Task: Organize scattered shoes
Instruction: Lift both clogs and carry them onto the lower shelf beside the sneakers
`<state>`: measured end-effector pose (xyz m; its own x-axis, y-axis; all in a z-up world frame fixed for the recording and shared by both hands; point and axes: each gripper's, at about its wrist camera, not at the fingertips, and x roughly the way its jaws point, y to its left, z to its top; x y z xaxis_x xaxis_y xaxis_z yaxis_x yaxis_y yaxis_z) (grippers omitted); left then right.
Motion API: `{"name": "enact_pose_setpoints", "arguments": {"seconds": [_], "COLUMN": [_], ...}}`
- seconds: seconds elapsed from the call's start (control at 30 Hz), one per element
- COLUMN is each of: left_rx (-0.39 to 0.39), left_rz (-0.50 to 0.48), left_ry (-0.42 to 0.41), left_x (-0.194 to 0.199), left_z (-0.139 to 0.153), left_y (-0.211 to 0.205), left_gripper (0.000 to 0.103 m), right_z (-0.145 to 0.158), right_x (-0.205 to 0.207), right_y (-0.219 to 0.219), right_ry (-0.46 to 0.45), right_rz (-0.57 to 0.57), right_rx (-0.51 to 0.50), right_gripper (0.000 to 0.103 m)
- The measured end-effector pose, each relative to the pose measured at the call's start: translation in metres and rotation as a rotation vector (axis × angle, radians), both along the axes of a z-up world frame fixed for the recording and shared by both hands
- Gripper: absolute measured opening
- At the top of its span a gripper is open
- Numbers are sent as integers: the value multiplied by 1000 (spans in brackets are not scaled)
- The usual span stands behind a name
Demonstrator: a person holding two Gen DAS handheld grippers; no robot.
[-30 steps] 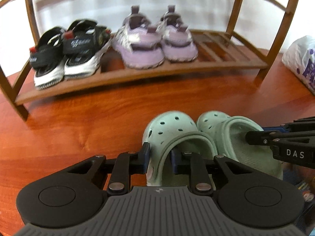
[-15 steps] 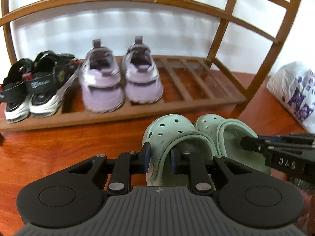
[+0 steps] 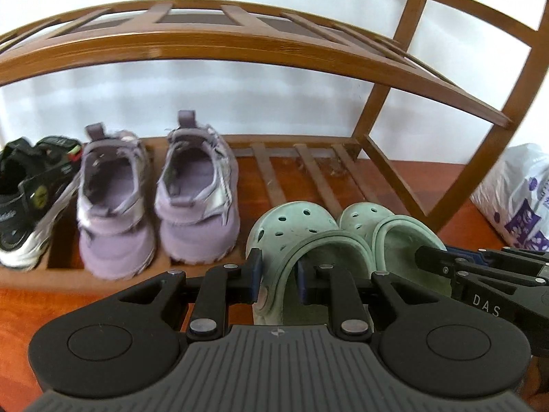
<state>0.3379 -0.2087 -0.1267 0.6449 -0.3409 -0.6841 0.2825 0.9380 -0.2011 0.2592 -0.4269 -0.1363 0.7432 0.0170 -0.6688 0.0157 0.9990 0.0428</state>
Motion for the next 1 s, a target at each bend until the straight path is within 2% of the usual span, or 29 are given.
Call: {"name": "enact_pose_setpoints", "arguments": {"seconds": [0.33,0.43,0.57,0.67,0.83,1.0], "left_rx": [32,37,48,32,59,52], "left_rz": [45,50,21,12,-11,-24], "left_ry": [11,39,27,33,21,11], "left_x": [36,48,56,56,48,32], "left_z": [-21,-30,-34,-35,-34,-25], "left_y": [-26,-30,-33,-31,-29,-23], "left_gripper": [23,23,32,35,43,49], "right_z": [-25,-30,-41,-46,-43,-30], "right_x": [49,60,75,77,74,56], "right_y": [-18,-21,-25,-25,-24,-20], "right_ry": [-23,-30,-6,5,-2,2], "right_rz": [19,29,28,30,23,15], "right_rx": [-26,-28,-27,-21,-10,7], "right_gripper": [14,14,15,18,24,28]}}
